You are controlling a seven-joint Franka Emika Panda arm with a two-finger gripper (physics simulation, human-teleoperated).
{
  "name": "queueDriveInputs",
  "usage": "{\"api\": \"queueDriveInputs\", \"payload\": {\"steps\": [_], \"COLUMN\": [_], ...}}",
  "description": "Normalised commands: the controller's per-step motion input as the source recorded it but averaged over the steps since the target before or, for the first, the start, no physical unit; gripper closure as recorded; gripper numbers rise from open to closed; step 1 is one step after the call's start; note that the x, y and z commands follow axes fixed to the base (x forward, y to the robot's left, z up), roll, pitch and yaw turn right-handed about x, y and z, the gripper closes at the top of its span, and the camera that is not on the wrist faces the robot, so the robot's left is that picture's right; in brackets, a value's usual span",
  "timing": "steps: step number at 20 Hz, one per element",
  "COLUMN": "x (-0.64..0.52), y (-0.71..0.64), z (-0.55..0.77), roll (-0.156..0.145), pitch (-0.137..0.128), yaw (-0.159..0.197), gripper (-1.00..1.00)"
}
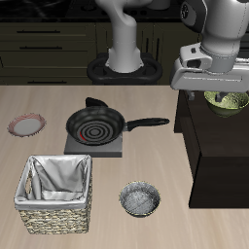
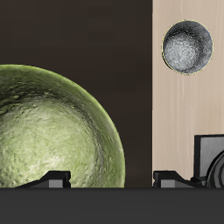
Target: Place the green bowl in the basket
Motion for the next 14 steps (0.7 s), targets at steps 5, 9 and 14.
{"api": "queueDriveInputs", "payload": {"steps": [5, 9, 14], "x": [-0.08, -0.11, -0.06], "y": [-0.01, 0.05, -0.02], "z": [0.08, 0.09, 0.14], "roll": [0.015, 0.045, 0.013], "pitch": [-0.026, -0.022, -0.028], "yaw": [-0.006, -0.006, -0.001], "gripper": [1.00, 1.00, 1.00]}}
